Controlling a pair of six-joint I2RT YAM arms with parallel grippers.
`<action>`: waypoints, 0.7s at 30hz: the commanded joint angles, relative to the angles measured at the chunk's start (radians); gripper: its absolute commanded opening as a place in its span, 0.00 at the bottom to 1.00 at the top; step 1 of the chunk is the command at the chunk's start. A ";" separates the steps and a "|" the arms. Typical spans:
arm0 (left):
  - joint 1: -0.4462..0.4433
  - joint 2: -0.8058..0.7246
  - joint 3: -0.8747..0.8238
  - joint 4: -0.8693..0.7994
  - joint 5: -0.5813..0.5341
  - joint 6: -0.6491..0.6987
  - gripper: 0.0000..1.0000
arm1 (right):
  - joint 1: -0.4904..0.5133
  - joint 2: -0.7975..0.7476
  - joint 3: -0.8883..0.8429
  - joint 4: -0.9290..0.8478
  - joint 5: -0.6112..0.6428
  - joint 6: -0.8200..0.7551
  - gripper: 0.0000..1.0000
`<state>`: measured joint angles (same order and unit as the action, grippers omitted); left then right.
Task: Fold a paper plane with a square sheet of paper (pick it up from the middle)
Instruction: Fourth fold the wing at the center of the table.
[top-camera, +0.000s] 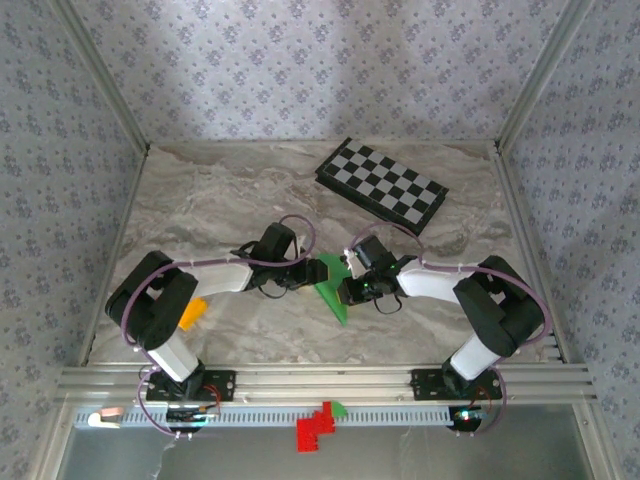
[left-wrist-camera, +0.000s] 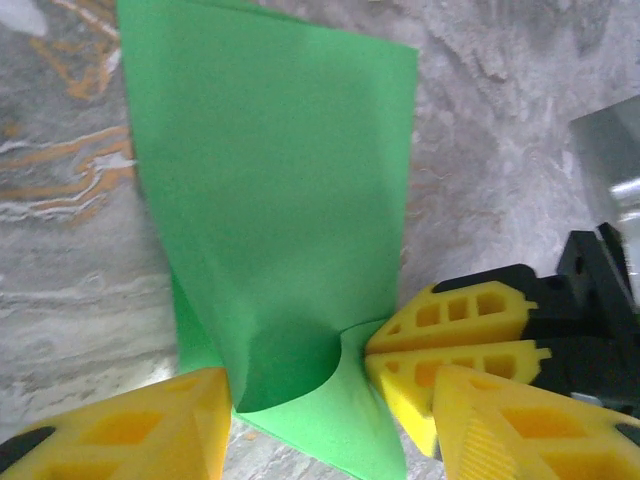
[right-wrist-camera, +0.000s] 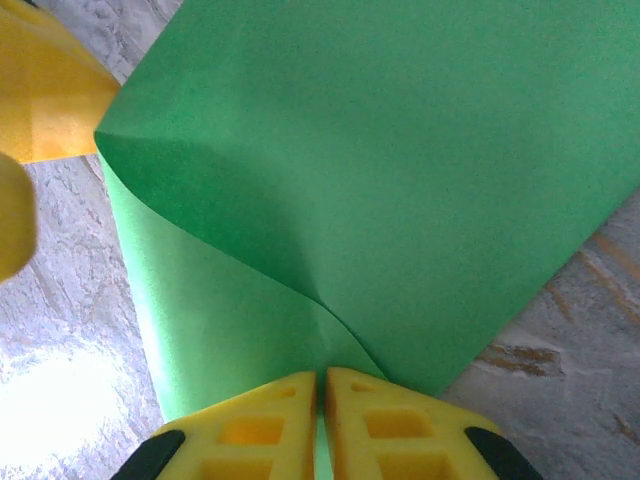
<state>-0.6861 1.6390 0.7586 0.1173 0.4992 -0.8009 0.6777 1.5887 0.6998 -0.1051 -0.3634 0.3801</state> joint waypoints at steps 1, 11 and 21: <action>0.007 0.006 0.002 0.045 0.037 0.034 0.55 | -0.007 0.025 -0.029 -0.072 0.028 0.000 0.14; 0.032 0.046 0.004 0.067 0.067 0.062 0.47 | -0.012 0.026 -0.025 -0.079 0.027 -0.006 0.14; 0.036 0.094 0.049 0.018 0.098 0.120 0.34 | -0.015 0.030 -0.014 -0.091 0.032 -0.012 0.14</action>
<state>-0.6544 1.7229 0.7738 0.1490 0.5625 -0.7216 0.6716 1.5887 0.7002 -0.1070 -0.3714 0.3798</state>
